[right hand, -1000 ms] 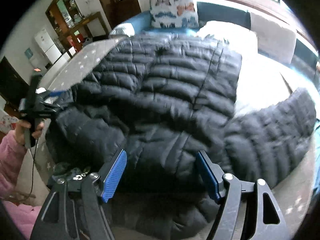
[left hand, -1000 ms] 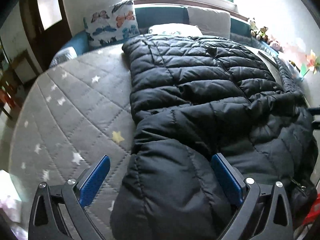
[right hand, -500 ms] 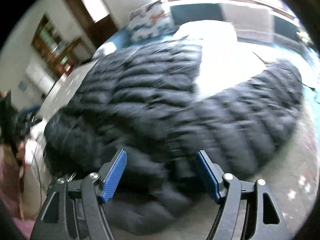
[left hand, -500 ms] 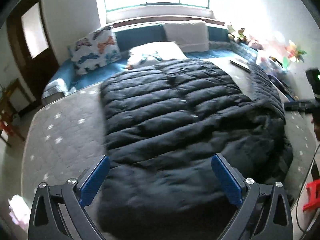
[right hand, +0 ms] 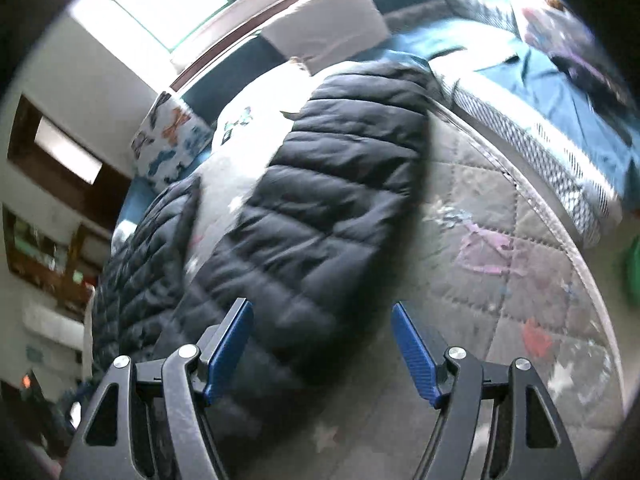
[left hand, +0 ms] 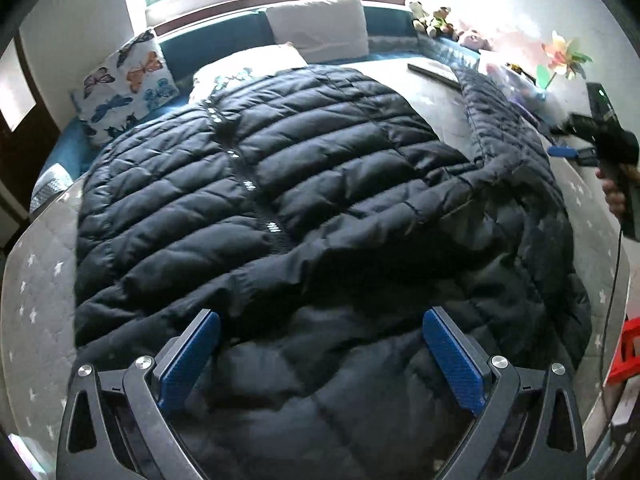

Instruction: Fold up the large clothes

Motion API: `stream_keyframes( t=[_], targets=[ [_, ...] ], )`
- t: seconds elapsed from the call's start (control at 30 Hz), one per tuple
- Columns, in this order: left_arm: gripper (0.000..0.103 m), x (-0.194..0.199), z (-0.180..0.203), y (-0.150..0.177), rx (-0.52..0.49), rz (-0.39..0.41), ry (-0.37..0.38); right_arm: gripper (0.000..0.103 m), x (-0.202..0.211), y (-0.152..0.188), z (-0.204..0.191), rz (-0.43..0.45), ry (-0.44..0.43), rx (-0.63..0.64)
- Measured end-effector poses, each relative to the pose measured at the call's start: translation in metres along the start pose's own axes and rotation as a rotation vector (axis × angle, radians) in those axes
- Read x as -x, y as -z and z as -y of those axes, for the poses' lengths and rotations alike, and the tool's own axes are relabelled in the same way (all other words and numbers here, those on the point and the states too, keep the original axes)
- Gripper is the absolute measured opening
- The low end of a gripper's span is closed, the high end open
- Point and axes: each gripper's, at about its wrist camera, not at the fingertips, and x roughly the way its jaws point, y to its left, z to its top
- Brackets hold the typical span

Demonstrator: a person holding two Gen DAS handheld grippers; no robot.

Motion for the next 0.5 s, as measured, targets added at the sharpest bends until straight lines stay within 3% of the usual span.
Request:
stream_keyframes(
  t=[0.33,0.37,0.47,0.5],
  targets=[
    [0.103,-0.024,0.008,-0.003,-0.037,-0.014,0.012,0.079,-0.03,-0.032,0.022,0.081,-0.098,-0.131],
    [0.103,-0.024,0.008,-0.004,-0.04,-0.014,0.012,0.073,-0.031,-0.034,0.022,0.086,-0.11,-0.142],
    [0.103,-0.023,0.01,-0.005,-0.041,-0.022,0.007,0.032,-0.038,-0.035,0.023,0.08,-0.093,-0.178],
    [0.103,-0.022,0.01,-0.006,-0.042,-0.023,0.005,0.025,-0.039,-0.034,0.024,0.077,-0.106,-0.19]
  ],
)
